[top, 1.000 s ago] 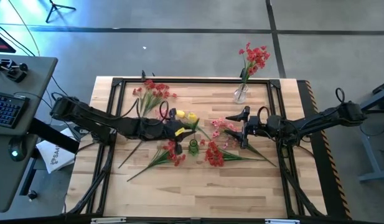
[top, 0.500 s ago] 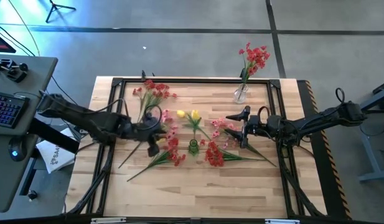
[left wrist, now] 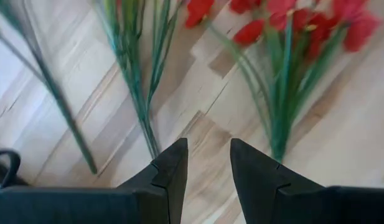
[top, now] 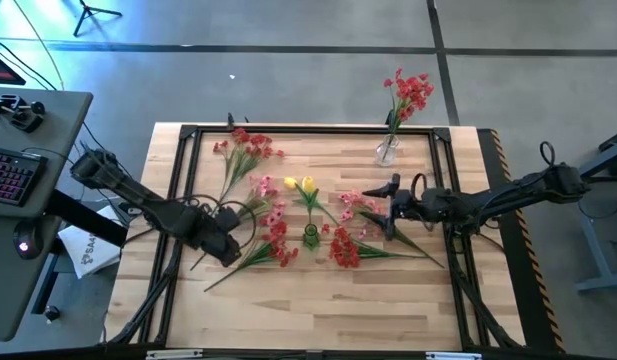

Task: Sort flowers into vase by color
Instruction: Put the left pink flowers into the green vase

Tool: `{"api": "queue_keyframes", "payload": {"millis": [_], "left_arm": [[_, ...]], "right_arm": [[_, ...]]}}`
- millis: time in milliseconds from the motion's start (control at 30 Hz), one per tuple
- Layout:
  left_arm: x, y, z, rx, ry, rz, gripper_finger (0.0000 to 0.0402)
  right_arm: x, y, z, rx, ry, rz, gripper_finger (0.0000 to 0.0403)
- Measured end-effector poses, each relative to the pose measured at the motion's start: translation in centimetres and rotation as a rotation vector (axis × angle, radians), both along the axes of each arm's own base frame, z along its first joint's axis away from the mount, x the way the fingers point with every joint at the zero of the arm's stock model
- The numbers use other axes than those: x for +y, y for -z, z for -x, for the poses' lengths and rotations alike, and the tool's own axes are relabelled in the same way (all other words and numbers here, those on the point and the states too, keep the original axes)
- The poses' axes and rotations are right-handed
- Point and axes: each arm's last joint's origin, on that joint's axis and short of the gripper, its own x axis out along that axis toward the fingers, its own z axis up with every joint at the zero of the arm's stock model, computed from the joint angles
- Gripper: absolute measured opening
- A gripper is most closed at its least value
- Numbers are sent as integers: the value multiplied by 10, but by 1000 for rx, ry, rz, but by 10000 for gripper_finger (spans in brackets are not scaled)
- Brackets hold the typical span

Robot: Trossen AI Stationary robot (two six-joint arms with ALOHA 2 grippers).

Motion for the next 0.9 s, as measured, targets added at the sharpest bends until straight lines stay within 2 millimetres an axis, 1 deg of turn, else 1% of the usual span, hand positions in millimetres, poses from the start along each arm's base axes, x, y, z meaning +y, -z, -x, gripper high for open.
{"api": "queue_keyframes", "payload": {"millis": [167, 267, 400, 500, 667, 900], "left_arm": [[-14, 12, -1, 53, -38, 17, 110], [-18, 17, -2, 75, -41, 12, 110], [-15, 22, -5, 68, -101, -52, 110], [-13, 26, -4, 84, -172, -113, 110], [-12, 31, -4, 134, -192, -151, 110], [-8, 32, -4, 172, -220, -163, 111]], "right_arm": [[-5, 18, 9, 192, 170, -45, 270], [-7, 24, 12, 234, 225, -95, 270], [-9, 27, 13, 258, 214, -164, 270], [-12, 27, 12, 260, 219, -172, 270], [-16, 27, 12, 264, 231, -160, 270], [-17, 28, 12, 267, 219, -170, 270]]}}
